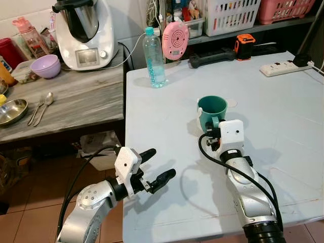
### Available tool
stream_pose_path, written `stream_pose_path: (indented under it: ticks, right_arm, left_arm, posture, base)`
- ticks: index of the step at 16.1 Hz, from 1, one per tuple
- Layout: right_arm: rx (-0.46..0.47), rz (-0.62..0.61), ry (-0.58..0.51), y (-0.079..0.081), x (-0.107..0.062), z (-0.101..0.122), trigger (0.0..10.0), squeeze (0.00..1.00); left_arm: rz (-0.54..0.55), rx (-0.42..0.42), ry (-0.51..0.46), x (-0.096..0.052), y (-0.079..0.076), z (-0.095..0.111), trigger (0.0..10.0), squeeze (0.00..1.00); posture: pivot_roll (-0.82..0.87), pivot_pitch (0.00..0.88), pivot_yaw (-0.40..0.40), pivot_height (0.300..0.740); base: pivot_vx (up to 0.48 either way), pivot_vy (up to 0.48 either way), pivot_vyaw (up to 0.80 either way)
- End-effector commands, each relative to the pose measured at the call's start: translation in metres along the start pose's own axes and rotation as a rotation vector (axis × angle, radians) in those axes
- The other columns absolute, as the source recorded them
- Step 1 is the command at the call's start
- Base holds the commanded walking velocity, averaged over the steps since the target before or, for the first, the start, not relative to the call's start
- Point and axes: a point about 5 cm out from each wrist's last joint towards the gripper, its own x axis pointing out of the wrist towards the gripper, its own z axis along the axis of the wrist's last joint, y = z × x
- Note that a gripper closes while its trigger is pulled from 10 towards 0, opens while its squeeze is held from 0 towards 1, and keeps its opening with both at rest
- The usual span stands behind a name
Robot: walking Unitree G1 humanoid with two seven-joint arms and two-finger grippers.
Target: Setting the table
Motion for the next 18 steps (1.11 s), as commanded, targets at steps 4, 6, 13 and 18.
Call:
stream_pose_path:
  ticks: [4,6,13,18]
  right_arm:
    - [0.008,0.010,-0.010,0.006,0.001,0.001,0.0,0.00]
    - [0.003,0.009,-0.012,0.006,0.001,0.001,0.0,0.00]
    - [-0.002,0.001,-0.012,0.003,-0.003,0.000,0.0,0.00]
    - [-0.021,0.007,-0.065,-0.003,-0.014,0.013,3.5,0.00]
  left_arm:
    - [0.012,0.010,0.024,-0.004,0.004,-0.006,10.0,0.00]
    - [0.015,0.010,0.020,-0.003,0.004,-0.007,10.0,0.00]
    - [0.017,0.022,0.010,0.001,0.004,-0.004,10.0,0.00]
    - [0.109,0.024,-0.036,0.008,0.011,0.006,10.0,0.00]
  posture:
    - [-0.15,0.057,0.153,0.740]
    - [-0.16,0.048,0.144,0.740]
    - [-0.17,0.038,0.143,0.740]
    - [-0.17,0.031,0.130,0.740]
  base:
    - [0.000,0.000,0.00]
    - [0.000,0.000,0.00]
    - [0.000,0.000,0.00]
    - [0.000,0.000,0.00]
